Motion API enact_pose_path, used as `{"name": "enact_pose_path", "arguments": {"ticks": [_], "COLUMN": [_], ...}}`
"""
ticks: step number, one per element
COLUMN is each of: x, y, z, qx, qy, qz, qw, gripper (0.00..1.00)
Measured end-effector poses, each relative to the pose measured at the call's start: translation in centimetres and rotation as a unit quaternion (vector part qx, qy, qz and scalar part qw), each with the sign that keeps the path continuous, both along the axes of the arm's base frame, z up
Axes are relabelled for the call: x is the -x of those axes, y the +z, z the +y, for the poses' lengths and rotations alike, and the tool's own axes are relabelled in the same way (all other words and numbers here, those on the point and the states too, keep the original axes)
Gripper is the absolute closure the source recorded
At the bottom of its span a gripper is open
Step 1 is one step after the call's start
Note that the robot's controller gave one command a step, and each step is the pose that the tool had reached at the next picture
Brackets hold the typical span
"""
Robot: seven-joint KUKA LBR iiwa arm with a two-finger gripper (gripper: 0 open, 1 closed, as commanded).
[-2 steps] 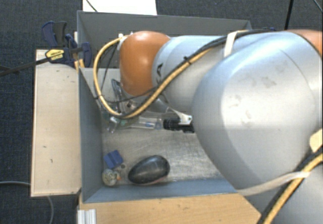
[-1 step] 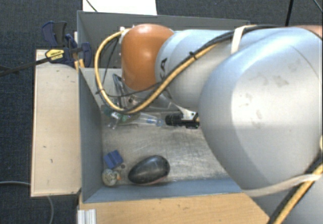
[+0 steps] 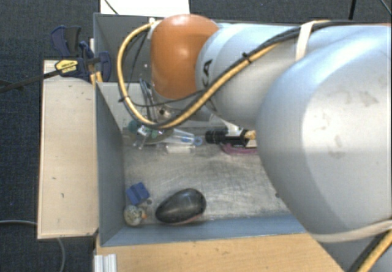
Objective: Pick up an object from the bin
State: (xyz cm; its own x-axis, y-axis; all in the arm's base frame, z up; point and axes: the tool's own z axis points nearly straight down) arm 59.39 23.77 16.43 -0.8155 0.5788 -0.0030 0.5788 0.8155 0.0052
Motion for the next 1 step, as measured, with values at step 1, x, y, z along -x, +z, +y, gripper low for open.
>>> {"name": "enact_pose_path", "arguments": {"ticks": [1], "x": [-0.10], "y": [1.07], "z": [0.02], "qx": [0.000], "qy": [0.002], "qz": [-0.0003], "qw": [1.0000], "gripper": [1.00]}}
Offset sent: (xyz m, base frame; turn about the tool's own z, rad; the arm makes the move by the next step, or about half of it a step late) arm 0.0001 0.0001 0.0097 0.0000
